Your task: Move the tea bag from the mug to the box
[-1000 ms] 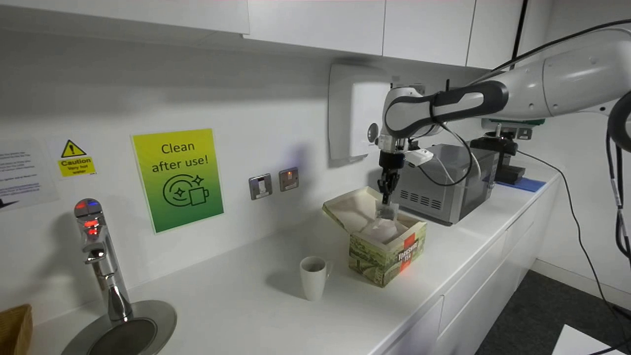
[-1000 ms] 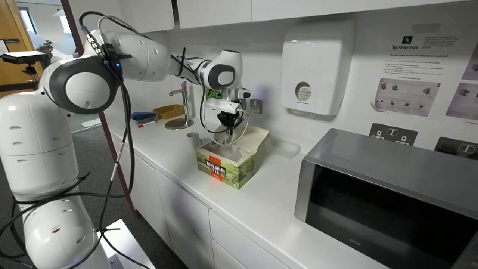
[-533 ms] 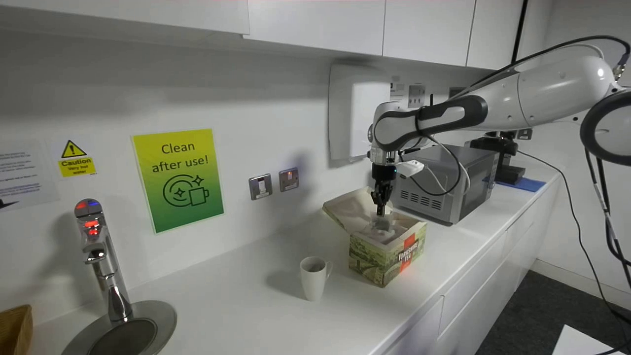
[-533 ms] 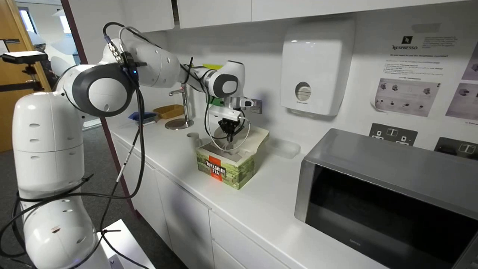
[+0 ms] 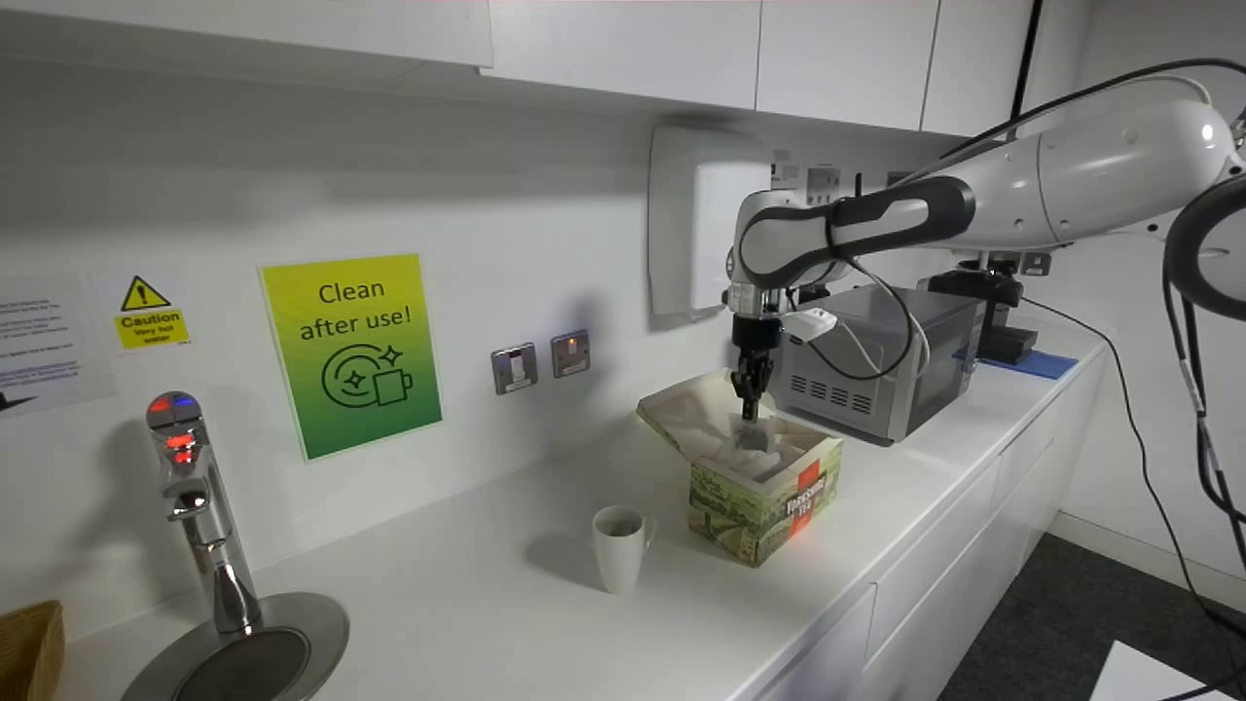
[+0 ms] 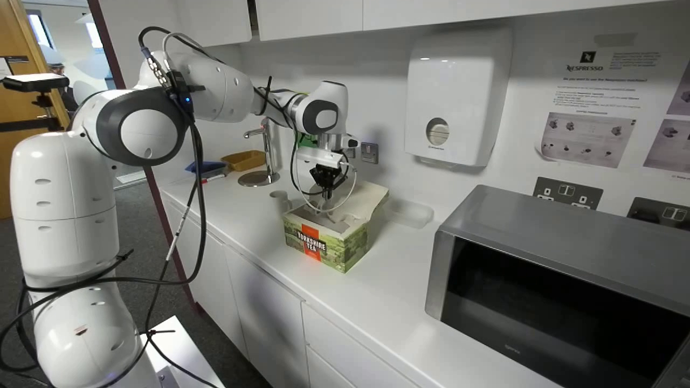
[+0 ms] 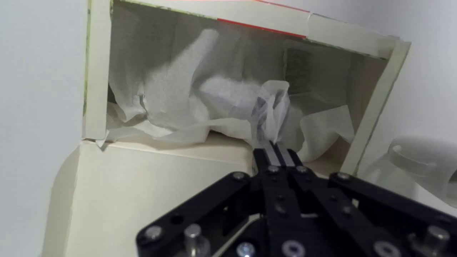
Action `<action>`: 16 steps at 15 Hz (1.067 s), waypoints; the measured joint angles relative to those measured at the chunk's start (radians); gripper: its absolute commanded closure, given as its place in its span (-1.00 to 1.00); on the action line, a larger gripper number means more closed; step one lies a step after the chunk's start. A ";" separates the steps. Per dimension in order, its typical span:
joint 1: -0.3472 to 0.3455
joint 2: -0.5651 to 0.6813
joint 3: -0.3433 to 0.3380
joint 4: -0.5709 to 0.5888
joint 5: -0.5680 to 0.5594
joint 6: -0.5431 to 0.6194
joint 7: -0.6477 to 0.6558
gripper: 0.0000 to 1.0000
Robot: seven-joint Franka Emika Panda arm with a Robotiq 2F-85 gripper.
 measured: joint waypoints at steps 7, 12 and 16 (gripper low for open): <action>0.000 -0.063 0.016 -0.051 -0.001 -0.062 0.000 0.99; -0.005 -0.076 0.000 -0.099 -0.001 -0.072 0.000 0.99; -0.007 -0.077 -0.005 -0.102 -0.001 -0.072 0.000 0.99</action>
